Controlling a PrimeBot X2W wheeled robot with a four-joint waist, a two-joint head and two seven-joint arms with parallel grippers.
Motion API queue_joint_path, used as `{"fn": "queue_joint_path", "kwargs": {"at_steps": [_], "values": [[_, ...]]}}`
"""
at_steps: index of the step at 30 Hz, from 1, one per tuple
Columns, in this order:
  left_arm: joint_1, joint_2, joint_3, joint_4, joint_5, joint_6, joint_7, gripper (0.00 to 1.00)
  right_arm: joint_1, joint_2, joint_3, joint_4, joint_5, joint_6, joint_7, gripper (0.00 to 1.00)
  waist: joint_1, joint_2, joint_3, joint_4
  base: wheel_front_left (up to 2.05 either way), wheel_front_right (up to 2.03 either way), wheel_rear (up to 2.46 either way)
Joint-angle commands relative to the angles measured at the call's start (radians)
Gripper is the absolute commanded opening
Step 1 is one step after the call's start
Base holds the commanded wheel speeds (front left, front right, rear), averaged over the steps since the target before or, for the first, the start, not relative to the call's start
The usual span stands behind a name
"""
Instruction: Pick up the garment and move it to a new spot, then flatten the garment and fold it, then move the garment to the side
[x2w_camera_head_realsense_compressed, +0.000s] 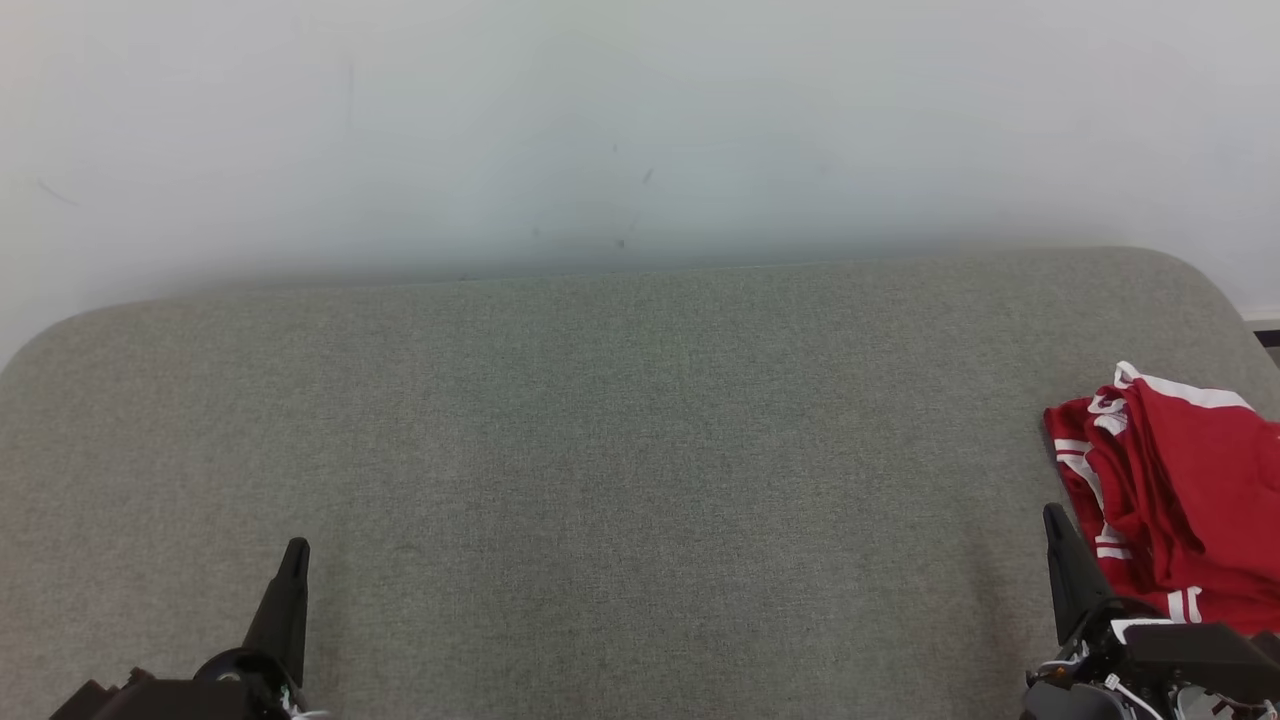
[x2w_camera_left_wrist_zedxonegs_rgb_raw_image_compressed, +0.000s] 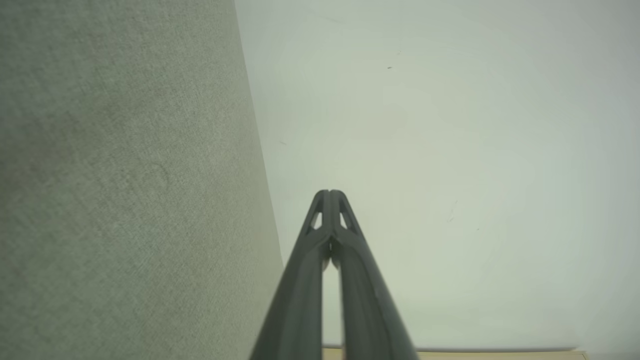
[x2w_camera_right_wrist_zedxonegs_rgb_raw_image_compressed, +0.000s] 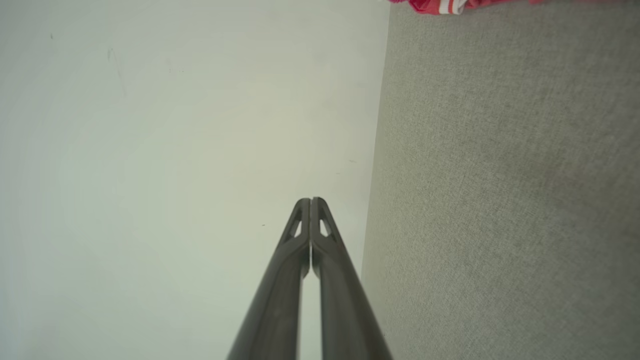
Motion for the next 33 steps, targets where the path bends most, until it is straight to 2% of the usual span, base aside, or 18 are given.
{"fn": "queue_joint_path", "kwargs": {"at_steps": [1,33], "values": [[-0.013,0.005,0.004,0.002,-0.008,0.0,0.002,0.0,-0.008,0.003,-0.003,-0.003,0.004,0.001,0.003,0.0,0.0,-0.0001,0.0,0.0,0.0,0.0,0.0],[-0.013,0.005,0.003,0.002,-0.008,0.0,0.002,0.0,-0.007,0.003,-0.002,-0.003,0.005,0.001,0.002,0.0,0.0,-0.0001,0.0,0.0,0.0,0.0,0.0]]}}
